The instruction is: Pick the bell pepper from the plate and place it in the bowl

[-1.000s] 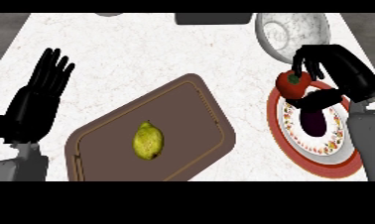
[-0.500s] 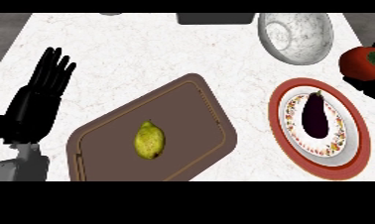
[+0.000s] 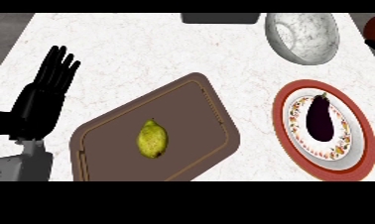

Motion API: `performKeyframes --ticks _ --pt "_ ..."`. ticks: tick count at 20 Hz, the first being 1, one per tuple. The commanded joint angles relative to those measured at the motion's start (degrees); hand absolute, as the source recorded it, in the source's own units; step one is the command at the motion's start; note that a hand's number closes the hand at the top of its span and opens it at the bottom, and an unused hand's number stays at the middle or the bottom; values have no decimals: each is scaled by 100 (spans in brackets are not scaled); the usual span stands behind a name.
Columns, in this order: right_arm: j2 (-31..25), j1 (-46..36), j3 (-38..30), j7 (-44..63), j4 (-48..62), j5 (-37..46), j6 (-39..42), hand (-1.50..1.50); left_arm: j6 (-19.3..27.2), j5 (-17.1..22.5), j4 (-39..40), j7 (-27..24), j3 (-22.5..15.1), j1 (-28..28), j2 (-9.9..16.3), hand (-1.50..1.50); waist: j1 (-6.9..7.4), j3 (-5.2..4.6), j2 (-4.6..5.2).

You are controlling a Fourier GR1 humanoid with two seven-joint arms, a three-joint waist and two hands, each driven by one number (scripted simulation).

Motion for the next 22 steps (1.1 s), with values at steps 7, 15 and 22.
performKeyframes --ticks 7,15,22 --pt "-201 -1605 -228 -1398 3329 139 -986 150 168 -284 -178 -105 -368 66 -396 0 163 7 57" --pt "-234 -2073 -15 -1862 4859 673 -1500 150 -131 -135 104 -158 -285 -119 -262 0 396 17 177" --pt "-174 -2394 -66 -1606 5709 575 -601 -150 23 -175 81 15 -287 -423 -267 0 464 28 214"
